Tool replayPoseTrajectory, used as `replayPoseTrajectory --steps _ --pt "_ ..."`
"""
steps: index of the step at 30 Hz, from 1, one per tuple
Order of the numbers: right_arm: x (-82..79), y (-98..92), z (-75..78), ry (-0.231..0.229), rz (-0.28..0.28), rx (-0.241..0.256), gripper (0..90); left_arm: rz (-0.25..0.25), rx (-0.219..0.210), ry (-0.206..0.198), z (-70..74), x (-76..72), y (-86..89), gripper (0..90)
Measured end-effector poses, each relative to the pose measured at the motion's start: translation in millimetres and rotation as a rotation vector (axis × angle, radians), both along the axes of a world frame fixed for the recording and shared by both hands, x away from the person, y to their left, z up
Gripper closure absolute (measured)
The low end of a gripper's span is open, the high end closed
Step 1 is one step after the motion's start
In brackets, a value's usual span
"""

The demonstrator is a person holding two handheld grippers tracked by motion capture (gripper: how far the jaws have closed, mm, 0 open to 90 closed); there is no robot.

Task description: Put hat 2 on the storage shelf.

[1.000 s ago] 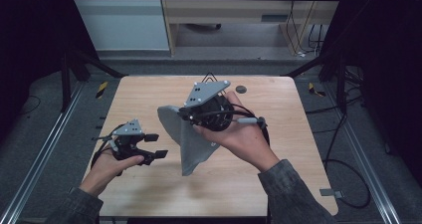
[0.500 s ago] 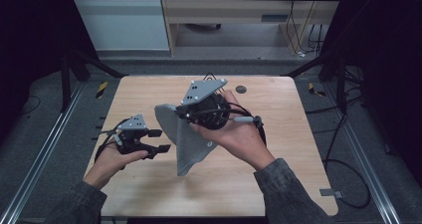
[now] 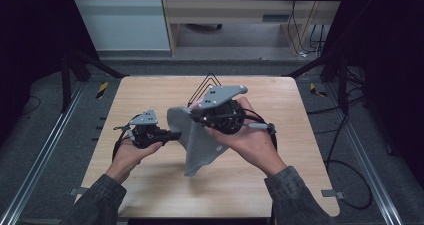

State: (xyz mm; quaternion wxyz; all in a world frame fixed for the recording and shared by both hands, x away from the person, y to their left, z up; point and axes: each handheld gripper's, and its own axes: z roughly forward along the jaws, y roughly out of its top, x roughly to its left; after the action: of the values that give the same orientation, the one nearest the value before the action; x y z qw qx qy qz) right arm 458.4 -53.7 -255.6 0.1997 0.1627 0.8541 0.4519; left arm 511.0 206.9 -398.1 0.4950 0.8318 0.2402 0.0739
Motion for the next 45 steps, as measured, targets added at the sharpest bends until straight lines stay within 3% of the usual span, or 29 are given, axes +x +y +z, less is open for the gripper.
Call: replayPoseTrajectory --steps 4,9,18,33,39,45 --pt "3.3 -20.8 -9.7 0.016 -0.046 0.019 86.7 0.008 0.036 0.014 13.6 -8.0 -1.1 87.4" --pt "7.3 -42.6 -18.1 0.030 -0.097 0.047 86.7 0.011 0.105 -0.008 39.1 -20.5 -1.6 87.4" --pt "7.7 -58.1 -6.6 0.027 -0.118 0.096 86.6 0.027 0.166 -0.034 82.8 -21.7 -0.9 87.4" --pt "17.6 -68.7 34.2 0.013 -0.144 0.138 86.6 0.051 0.172 -0.105 143.7 -15.3 -4.9 87.4" --pt "25.7 -74.7 47.4 0.014 -0.161 0.174 86.7 0.069 0.151 -0.116 159.1 -8.2 -5.0 87.4" --pt "33.3 -78.7 58.3 0.002 -0.181 0.179 86.7 0.076 0.146 -0.120 169.0 -0.8 -10.0 87.5"
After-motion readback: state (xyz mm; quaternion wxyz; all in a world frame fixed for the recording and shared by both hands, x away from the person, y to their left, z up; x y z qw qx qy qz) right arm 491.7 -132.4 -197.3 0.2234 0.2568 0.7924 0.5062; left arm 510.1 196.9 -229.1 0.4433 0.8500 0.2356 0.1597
